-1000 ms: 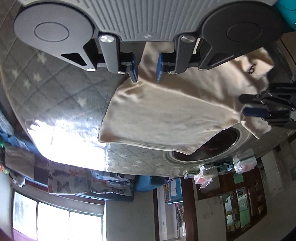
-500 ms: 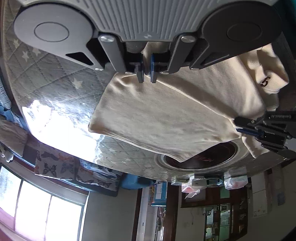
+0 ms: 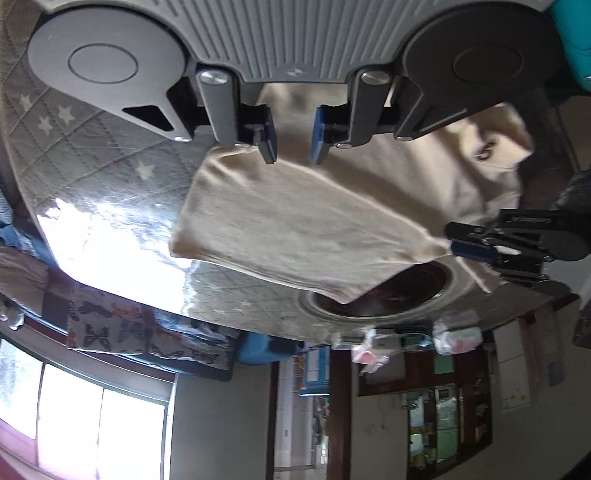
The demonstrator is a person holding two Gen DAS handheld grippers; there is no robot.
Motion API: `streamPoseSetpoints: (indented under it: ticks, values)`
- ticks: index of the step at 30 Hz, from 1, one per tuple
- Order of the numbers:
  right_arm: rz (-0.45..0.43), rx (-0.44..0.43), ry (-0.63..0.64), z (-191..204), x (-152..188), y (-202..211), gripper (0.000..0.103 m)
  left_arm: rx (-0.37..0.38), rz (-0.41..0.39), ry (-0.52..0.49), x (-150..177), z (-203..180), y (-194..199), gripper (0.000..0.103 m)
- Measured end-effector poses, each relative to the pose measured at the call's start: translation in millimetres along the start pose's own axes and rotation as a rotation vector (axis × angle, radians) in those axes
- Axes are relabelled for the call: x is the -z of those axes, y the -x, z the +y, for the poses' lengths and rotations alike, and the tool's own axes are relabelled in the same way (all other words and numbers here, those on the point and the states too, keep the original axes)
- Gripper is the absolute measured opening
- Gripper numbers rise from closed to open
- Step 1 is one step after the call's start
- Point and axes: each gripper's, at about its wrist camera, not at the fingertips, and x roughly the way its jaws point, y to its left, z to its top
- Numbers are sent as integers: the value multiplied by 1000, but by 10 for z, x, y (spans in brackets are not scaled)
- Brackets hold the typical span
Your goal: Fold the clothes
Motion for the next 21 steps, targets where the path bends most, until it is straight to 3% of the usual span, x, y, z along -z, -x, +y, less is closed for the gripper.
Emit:
streamPoseSetpoints:
  ticks: [1,7,21]
  values:
    - [2,-11,12,47,22,14,34,-5,4,10,16,31,21,37]
    - [56,-38,71,265,97,-82,37,-86,25,99,109,331,148,48]
    - [55,-259,207,801,-443,-648,43,-365,65,348,341,1261,353,57]
